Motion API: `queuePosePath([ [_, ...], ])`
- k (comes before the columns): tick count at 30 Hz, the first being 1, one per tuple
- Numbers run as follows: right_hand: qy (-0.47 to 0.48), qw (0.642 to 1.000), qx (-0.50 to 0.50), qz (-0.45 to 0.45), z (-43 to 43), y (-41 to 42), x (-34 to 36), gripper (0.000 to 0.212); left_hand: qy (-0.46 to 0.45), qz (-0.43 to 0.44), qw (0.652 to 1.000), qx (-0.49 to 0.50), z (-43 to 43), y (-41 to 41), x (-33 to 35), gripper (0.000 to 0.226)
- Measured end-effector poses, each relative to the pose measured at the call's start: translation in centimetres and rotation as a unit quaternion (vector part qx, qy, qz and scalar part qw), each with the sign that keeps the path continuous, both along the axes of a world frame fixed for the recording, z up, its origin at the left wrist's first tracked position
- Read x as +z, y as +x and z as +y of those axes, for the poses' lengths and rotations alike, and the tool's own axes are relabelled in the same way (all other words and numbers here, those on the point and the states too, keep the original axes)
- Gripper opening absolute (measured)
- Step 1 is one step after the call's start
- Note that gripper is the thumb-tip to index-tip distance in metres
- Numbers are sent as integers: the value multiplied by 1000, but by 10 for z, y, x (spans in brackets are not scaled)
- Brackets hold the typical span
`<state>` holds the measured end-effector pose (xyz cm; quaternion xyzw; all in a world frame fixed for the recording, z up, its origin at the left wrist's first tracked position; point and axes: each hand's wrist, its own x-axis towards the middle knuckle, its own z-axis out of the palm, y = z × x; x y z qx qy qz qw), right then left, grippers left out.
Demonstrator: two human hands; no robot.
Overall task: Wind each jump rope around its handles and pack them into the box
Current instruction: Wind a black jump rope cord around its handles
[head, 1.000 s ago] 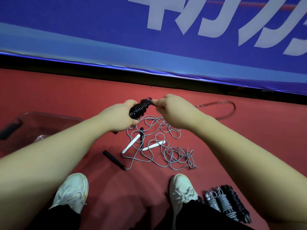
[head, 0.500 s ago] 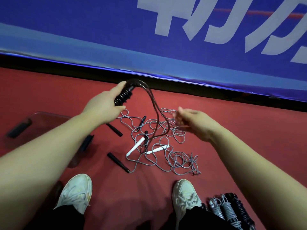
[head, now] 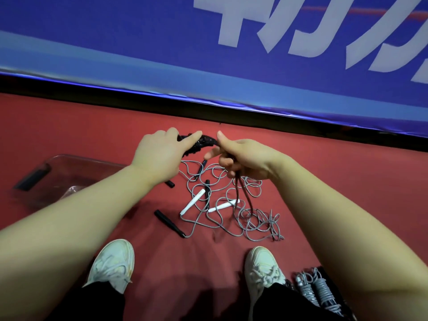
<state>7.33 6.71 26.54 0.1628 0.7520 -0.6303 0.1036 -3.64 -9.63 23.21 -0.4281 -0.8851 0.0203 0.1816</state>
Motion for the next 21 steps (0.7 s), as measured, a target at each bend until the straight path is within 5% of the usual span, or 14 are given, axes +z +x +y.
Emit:
queuePosePath([
  [3,245,969,-6,23,-7,0,11,38,2,-29,1000,2,5,0,-4,73],
  [6,612,788,-10,61,-14,0,12,33,36,-131,991,-1,9,-3,-5,73],
  [8,692,716,-14,87,-22,4,7,34,57,-153,987,-4,7,-5,-5,76],
  [9,676,731,-10,94,-24,5,3,34,64,-150,987,-5,6,-6,-4,78],
  [10,598,795,-11,103,-25,7,1,33,68,-143,987,-5,4,-6,-4,80],
  [12,254,961,-39,101,-24,11,-4,31,70,-120,990,-11,1,-7,-4,82],
  [13,93,990,-48,96,-24,14,-5,30,72,-103,992,-13,0,-6,-3,81],
  [15,-21,992,-50,114,-22,18,-9,28,80,-65,995,-16,0,-4,-2,79],
  [18,-9,984,-52,169,-28,21,-16,26,85,-35,996,-23,5,2,-1,76],
  [21,186,961,-46,198,-38,20,-11,26,95,-50,994,-28,10,4,0,77],
])
